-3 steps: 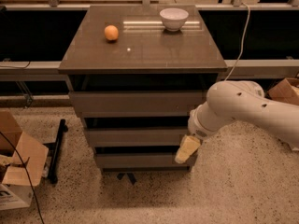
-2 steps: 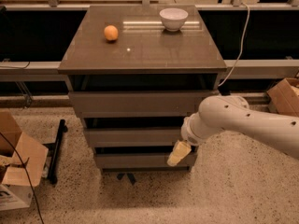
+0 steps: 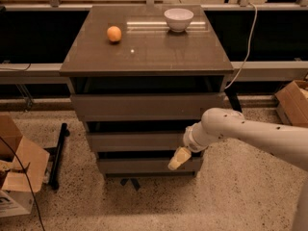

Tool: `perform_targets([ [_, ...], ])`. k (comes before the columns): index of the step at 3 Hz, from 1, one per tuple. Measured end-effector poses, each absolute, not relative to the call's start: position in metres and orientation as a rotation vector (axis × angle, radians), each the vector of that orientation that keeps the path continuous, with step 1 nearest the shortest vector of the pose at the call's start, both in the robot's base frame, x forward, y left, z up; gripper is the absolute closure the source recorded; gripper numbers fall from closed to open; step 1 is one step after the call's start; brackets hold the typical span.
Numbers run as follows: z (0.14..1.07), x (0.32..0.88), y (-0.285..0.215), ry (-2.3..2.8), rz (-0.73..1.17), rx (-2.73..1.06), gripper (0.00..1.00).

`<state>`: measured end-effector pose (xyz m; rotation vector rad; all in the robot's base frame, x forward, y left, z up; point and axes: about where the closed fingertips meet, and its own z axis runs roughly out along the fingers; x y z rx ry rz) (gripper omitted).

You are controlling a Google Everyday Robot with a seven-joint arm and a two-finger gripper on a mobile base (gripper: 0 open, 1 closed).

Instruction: Open middle drawer

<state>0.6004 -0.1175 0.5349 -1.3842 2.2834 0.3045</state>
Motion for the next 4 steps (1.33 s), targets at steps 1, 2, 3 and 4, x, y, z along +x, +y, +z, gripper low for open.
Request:
perform_targets([
  [1, 0.499, 0.624, -0.122, 2.287, 0.381, -1.350, 0.00],
  [2, 0.491, 0.634, -0.122, 2.284, 0.394, -1.333, 0.00],
  [3, 0.485, 0.633, -0.120, 2.314, 0.381, -1.300, 0.00],
  [4, 0.496, 0.649, -0.117, 2.255, 0.320, -1.282, 0.00],
])
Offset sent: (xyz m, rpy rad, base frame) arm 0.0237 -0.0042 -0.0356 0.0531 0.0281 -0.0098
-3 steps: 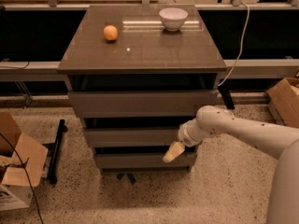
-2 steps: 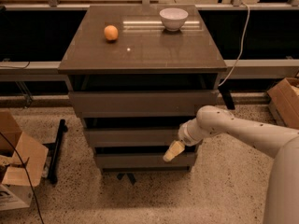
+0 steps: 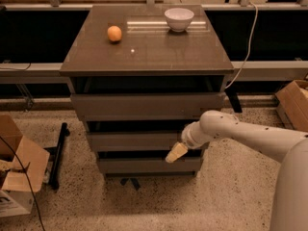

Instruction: Open middle drawer

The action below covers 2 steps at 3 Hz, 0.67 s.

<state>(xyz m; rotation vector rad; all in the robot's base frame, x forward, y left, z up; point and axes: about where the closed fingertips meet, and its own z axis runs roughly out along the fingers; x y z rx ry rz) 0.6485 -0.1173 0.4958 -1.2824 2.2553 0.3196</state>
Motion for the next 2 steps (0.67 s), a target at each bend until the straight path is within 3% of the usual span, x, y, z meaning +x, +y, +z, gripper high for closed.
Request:
perform_targets([
  [2, 0.481, 0.698, -0.123, 2.178, 0.345, -1.235, 0.00],
])
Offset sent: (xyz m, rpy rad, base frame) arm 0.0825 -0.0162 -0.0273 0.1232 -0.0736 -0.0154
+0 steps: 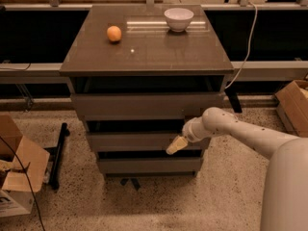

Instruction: Open middle drawer

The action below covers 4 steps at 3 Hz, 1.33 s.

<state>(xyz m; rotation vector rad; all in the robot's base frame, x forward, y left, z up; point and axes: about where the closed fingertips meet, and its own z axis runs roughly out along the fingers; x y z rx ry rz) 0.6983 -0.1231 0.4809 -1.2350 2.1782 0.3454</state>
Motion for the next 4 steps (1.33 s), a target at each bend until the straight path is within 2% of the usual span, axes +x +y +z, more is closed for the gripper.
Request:
perform_targets([
  [1, 0.432, 0.725, -0.120, 2.213, 0.482, -1.195, 0.00],
  [2, 0.411, 0.730, -0.117, 2.241, 0.550, -1.179, 0.00],
  [3, 0.418, 0.730, -0.117, 2.241, 0.550, -1.179, 0.27],
  [4, 0.421, 0.730, -0.117, 2.241, 0.550, -1.179, 0.50],
])
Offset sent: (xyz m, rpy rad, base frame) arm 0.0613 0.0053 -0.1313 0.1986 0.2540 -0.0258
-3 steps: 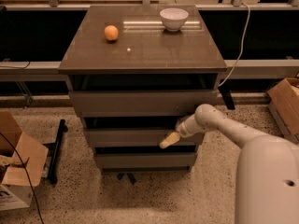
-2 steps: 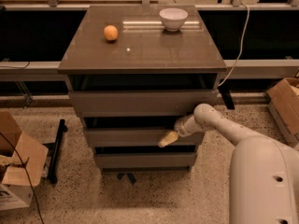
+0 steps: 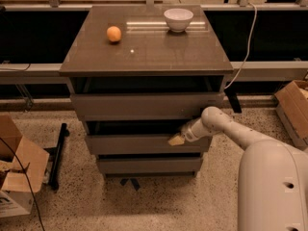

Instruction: Open middle drawer

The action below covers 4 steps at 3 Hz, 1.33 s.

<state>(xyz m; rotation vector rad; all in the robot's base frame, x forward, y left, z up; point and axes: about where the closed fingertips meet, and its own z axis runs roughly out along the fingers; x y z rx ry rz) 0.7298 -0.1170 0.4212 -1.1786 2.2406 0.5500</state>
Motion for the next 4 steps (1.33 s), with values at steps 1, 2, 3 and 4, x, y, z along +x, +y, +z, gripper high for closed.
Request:
perform_targets([
  [1, 0.4243, 0.7298, -0.1171, 2.241, 0.550, -1.179, 0.81],
  [2, 0.4243, 0.7298, -0.1170, 2.241, 0.550, -1.179, 1.00],
  [3, 0.4243, 0.7298, -0.1170, 2.241, 0.550, -1.179, 0.00],
  [4, 0.4232, 0.7238, -0.1150, 2.251, 0.534, -1.218, 0.00],
])
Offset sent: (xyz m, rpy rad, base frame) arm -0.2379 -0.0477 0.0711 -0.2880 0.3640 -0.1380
